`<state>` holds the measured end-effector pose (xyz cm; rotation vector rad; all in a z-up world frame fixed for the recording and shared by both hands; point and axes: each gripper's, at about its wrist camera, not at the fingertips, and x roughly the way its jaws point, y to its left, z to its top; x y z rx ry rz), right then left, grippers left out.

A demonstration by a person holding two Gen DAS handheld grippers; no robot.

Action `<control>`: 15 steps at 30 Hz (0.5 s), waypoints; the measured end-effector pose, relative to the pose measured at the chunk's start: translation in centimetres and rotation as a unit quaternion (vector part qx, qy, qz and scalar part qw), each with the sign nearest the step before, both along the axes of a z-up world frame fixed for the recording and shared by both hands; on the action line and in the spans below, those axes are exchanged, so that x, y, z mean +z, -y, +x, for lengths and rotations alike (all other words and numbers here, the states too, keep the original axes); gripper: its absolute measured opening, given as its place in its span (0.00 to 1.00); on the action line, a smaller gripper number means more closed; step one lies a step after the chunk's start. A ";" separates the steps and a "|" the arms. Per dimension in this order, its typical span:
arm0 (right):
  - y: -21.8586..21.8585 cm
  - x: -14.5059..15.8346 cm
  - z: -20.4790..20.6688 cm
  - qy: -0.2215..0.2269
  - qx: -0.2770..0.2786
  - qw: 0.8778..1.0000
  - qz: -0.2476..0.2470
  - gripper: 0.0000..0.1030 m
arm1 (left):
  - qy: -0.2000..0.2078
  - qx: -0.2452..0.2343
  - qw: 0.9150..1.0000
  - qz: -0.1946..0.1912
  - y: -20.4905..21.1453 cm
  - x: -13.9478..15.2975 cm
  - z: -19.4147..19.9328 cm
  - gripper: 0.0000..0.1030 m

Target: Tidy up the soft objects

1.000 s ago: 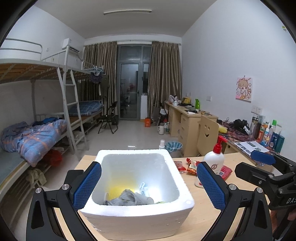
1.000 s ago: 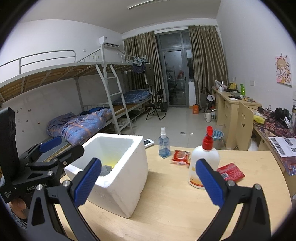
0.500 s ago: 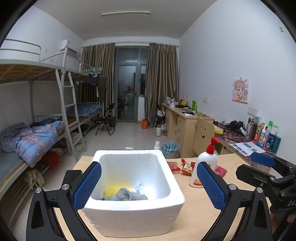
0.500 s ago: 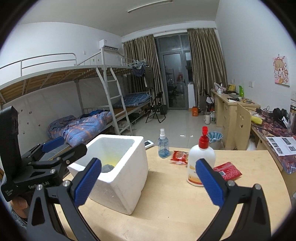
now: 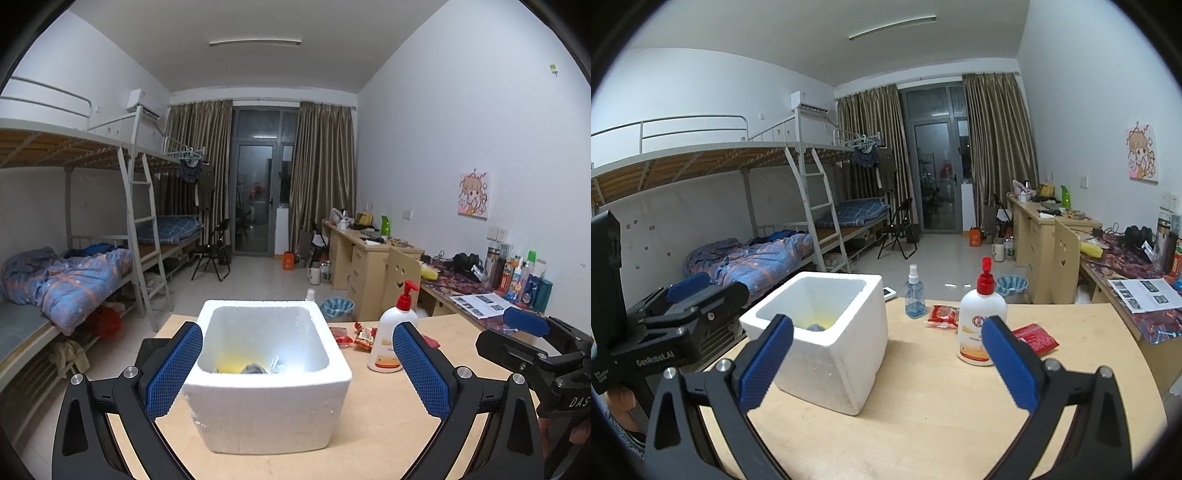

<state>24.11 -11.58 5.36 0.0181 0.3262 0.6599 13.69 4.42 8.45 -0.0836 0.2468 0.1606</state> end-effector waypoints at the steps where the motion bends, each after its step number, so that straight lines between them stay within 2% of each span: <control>1: 0.1 0.0 -0.3 0.001 0.001 1.000 0.002 1.00 | 0.001 0.000 1.000 0.000 0.0 0.1 -0.4 1.00; 7: 0.7 -0.4 -2.1 0.015 0.004 1.000 0.010 1.00 | 0.013 0.010 1.000 0.003 0.9 -0.3 -2.9 1.00; 15: 1.3 -2.8 -3.7 0.030 0.004 0.999 0.010 1.00 | 0.016 0.010 1.000 0.017 2.2 -3.0 -4.9 1.00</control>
